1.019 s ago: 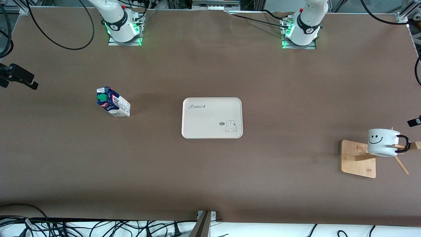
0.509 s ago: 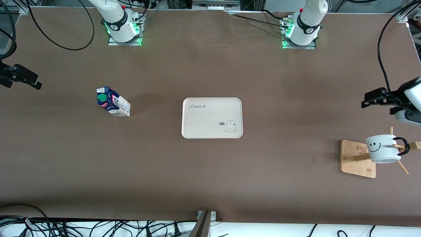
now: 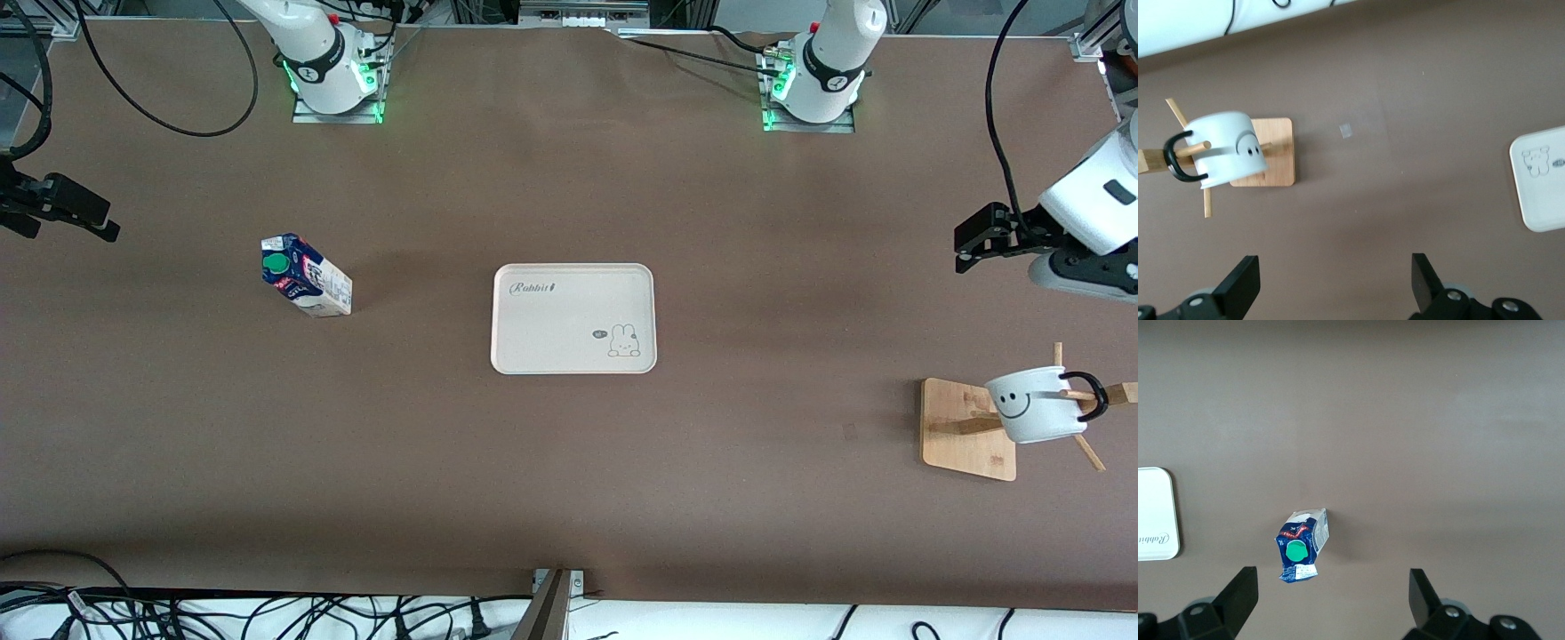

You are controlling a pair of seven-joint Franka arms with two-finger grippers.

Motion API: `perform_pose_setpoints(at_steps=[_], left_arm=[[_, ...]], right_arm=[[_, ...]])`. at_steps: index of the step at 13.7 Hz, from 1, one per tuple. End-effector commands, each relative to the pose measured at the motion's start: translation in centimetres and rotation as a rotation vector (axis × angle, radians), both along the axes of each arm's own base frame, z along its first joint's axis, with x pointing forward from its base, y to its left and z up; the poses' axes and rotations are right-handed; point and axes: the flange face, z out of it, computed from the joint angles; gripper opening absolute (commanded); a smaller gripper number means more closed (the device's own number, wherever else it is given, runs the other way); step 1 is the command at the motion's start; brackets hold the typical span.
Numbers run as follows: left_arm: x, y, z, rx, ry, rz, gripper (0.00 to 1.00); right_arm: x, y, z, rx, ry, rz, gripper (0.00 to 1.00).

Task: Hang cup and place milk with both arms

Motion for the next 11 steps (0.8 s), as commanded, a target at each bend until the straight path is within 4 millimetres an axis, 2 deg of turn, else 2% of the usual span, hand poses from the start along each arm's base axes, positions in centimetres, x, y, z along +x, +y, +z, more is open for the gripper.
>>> perform_pose_setpoints(at_steps=[1,2,6,7,10,11], left_arm=[[-5.2,3.2,-1.4,-0.058,-0.025,0.053,1.00],[-5.9,3.3,-2.0,-0.055,-0.013,0.057,1.00],[-6.1,3.8,-2.0,-0.050,-0.002,0.068,1.00],[-5.7,4.0,-2.1,-0.048,0.006,0.070,1.00],[-2.6,3.5,-2.7,-0.040,0.009,0.064,1.00],[-2.6,3.4,-2.7,-0.039,0.032,0.052,1.00]], right_arm=[[-0.1,-1.3,0.2,-0.001,0.006,-0.029,1.00],[-0.1,-1.3,0.2,-0.002,0.006,-0.029,1.00],[-0.1,-1.0,0.2,-0.002,0.006,-0.025,1.00],[-0.1,-1.1,0.1,-0.004,0.008,-0.025,1.00],[-0.1,-0.9,0.2,-0.007,0.007,-0.022,1.00],[0.0,-0.9,0.1,-0.019,0.007,-0.019,1.00]])
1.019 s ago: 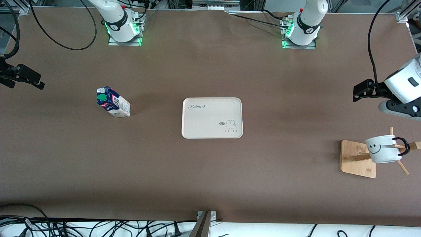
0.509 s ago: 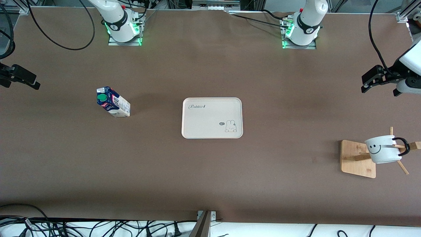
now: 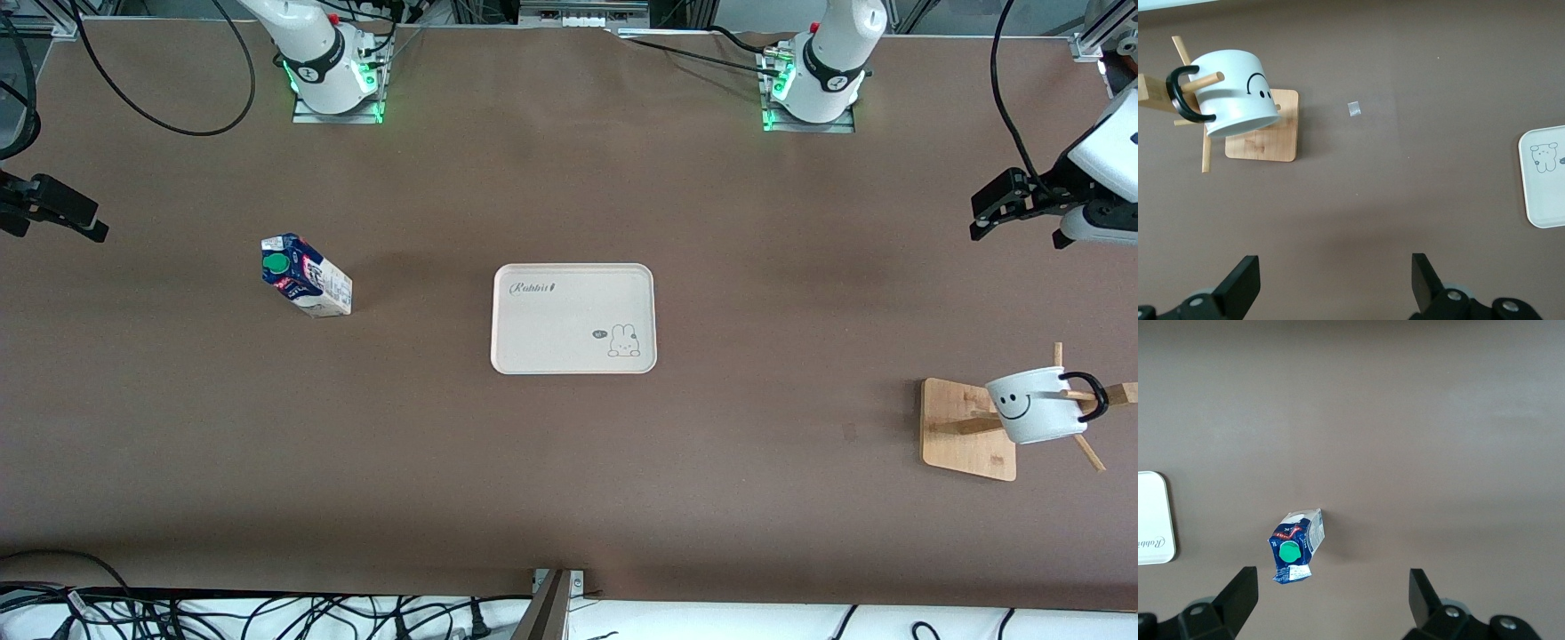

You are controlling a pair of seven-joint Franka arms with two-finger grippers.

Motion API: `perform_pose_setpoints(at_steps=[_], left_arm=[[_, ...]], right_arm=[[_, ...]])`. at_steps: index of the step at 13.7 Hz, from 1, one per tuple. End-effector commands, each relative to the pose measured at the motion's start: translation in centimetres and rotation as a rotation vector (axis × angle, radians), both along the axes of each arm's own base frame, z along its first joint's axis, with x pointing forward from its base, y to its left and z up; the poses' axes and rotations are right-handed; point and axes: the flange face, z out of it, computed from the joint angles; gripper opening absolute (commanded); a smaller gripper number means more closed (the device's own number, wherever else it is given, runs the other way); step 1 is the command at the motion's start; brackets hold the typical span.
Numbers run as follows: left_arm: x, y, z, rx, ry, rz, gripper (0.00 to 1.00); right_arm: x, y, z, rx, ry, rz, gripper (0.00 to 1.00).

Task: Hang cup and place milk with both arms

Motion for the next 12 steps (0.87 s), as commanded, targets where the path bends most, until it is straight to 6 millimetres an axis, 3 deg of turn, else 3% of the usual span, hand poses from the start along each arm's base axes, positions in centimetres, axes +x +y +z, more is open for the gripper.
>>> perform_pose_setpoints(at_steps=[1,7,12], left_arm=[[1.8,-0.4,-0.5,-0.017,0.037,-0.017,1.00],[3.1,-1.2,-2.1,-0.014,0.055,0.000,1.00],[3.1,-0.8,-1.8,-0.002,0.050,0.004,1.00]], right_arm=[[0.1,0.2,0.2,-0.026,0.007,0.003,1.00],[0.1,-0.3,0.3,-0.046,0.002,-0.002,1.00],[0.2,0.0,0.2,-0.049,0.007,0.004,1.00]])
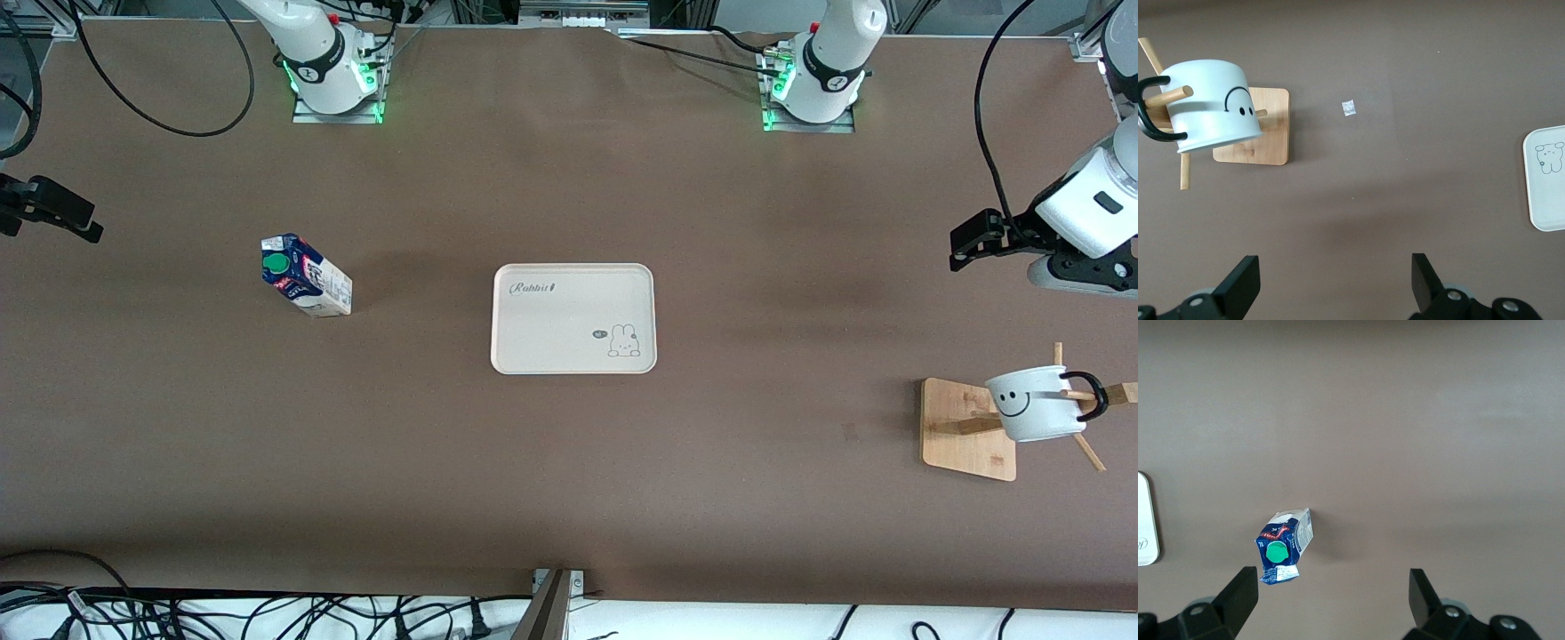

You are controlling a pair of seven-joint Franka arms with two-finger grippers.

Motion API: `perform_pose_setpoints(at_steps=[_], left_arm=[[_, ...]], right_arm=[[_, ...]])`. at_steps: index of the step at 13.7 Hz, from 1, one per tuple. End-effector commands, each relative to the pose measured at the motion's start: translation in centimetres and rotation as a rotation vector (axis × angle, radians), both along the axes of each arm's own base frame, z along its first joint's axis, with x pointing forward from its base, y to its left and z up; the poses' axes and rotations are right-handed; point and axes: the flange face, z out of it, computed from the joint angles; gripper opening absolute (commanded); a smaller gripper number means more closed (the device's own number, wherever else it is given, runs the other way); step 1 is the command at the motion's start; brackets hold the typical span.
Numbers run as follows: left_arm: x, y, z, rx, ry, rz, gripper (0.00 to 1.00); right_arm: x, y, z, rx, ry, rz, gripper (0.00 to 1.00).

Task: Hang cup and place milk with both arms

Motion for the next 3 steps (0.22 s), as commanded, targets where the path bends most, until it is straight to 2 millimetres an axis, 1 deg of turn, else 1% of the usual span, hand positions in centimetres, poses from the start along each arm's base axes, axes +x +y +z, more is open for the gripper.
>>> perform_pose_setpoints(at_steps=[1,3], left_arm=[[0.32,0.23,0.82,-0.005,0.001,0.013,1.00],[0.33,0.41,0.82,-0.005,0.001,0.017,1.00]], right_arm=[[0.11,0.36,0.33,-0.009,0.001,0.002,1.00],[0.11,0.45,0.32,-0.009,0.003,0.007,1.00]])
